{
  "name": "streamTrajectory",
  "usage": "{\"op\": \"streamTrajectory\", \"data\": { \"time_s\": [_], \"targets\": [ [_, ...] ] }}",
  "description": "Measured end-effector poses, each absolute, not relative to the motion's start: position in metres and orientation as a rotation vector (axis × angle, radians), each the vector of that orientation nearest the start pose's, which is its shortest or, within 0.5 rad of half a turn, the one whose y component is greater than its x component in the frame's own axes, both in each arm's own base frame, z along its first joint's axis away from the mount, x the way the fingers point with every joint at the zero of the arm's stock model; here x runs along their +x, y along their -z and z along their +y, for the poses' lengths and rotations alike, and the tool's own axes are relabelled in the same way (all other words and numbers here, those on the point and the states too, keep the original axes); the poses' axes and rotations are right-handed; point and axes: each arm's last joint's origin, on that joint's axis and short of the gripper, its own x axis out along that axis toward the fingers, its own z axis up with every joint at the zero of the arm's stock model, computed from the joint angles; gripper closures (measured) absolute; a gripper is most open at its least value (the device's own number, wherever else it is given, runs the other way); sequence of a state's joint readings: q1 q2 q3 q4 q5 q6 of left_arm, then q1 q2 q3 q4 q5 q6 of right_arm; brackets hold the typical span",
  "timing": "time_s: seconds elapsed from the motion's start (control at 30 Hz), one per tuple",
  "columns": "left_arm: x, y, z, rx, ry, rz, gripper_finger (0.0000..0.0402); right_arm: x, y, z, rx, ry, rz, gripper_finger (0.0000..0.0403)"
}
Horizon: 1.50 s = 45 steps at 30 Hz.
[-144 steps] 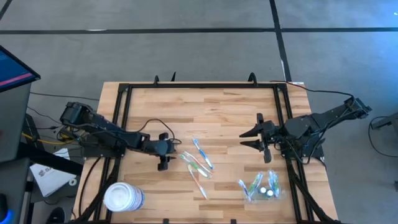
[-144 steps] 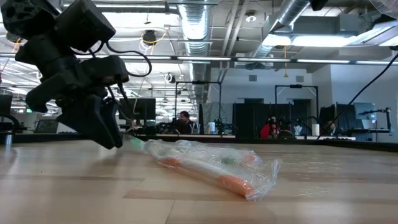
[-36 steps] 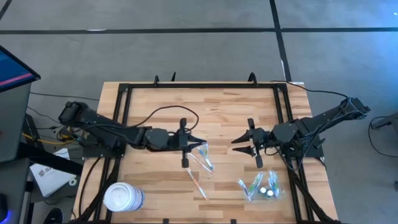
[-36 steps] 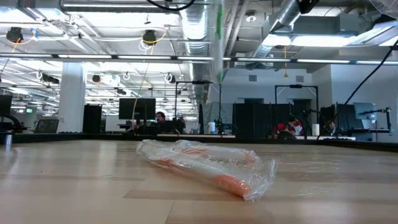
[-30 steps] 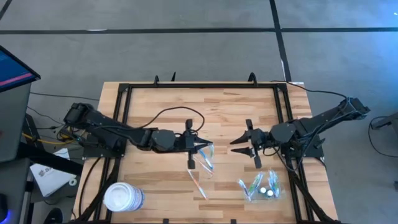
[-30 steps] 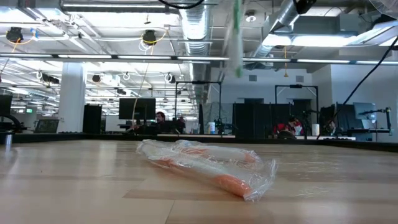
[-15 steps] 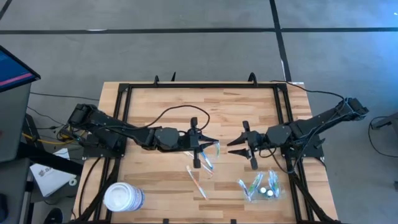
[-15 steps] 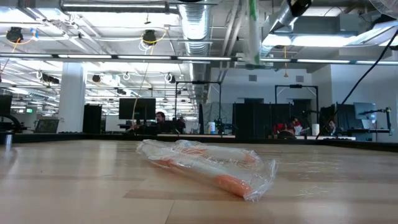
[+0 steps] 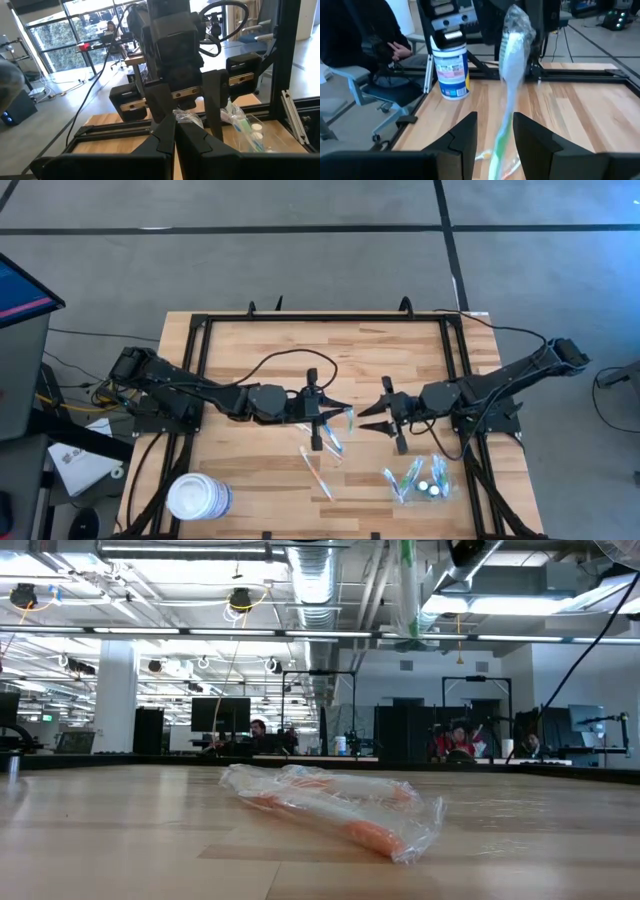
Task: Pick & Place toothbrushing station
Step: Put the green toothbrush into the transparent organizer
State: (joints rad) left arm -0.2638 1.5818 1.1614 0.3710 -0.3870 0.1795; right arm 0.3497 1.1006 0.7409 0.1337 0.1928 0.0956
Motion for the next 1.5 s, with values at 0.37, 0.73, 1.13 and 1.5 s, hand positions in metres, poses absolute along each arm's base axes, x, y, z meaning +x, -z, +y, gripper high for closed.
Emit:
{"op": "streamTrajectory", "data": {
  "time_s": [0.37,0.73,1.13,1.5],
  "targets": [
    [0.356,-0.318,-0.085,0.194,-0.119,0.055,0.0401,0.245,-0.282,0.072,0.05,-0.164,0.211,0.0286],
    [0.356,-0.318,-0.085,0.194,-0.119,0.054,0.0401,0.248,-0.287,0.067,0.066,-0.188,0.167,0.0286],
    [0.356,-0.318,-0.085,0.194,-0.12,0.055,0.0401,0.255,-0.282,0.069,0.052,-0.191,0.154,0.0289],
    [0.356,-0.318,-0.085,0.194,-0.119,0.055,0.0401,0.256,-0.284,0.069,0.037,-0.193,0.124,0.0315]
  ]
}}
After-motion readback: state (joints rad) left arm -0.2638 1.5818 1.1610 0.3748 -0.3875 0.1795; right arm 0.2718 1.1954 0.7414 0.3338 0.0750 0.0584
